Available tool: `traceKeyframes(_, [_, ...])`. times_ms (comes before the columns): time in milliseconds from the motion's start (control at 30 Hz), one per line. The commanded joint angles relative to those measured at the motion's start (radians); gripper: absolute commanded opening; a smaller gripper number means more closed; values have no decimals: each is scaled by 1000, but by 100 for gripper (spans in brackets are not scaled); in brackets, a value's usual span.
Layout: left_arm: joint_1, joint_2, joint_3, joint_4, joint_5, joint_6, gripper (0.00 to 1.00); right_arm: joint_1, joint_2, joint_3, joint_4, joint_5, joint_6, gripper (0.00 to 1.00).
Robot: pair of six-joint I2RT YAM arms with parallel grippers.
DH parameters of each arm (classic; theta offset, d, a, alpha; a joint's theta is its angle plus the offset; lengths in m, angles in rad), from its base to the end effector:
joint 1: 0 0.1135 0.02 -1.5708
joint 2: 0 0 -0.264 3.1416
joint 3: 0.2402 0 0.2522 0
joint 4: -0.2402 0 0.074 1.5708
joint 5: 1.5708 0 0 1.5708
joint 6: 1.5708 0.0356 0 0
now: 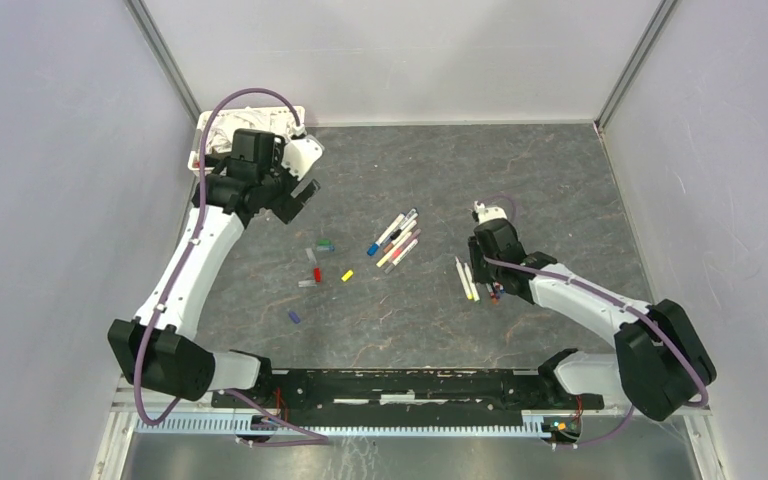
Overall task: Open the pen caps
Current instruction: Place the pen cap at the center of the board, then pick up the pen from the center of the board.
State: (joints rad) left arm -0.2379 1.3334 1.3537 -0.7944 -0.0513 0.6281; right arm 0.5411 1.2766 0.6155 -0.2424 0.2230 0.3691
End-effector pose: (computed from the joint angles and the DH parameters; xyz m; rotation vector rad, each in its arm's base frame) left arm 0.2725 -0.0642 0.3585 0.9661 2.1506 0.2517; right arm 0.2106 0.1173 0.1777 -0.1155 2.4448 0.1266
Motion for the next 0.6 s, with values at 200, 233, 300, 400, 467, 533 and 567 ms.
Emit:
traceKeyframes(200, [11,-22,107,-46,159,-96,100,50,118,290,13,-35,10,43])
traceKeyframes(233, [11,-20,107,-64,182,-89,100,67,159,325,9,-33,13,45])
traceKeyframes(300, [11,-22,98,-96,211,-82,100,93,242,397,-6,-33,27,49])
traceKeyframes(400, [11,-35,72,-113,243,-76,100,129,357,495,-22,-33,50,51])
traceKeyframes(467, [11,-50,53,-119,261,-72,100,148,420,550,-28,-31,69,52])
traceKeyframes(533, [11,-64,31,-122,279,-68,100,174,475,601,-38,-26,84,52])
traceKeyframes(567, [11,-71,23,-123,288,-66,100,185,499,618,-44,-23,91,53])
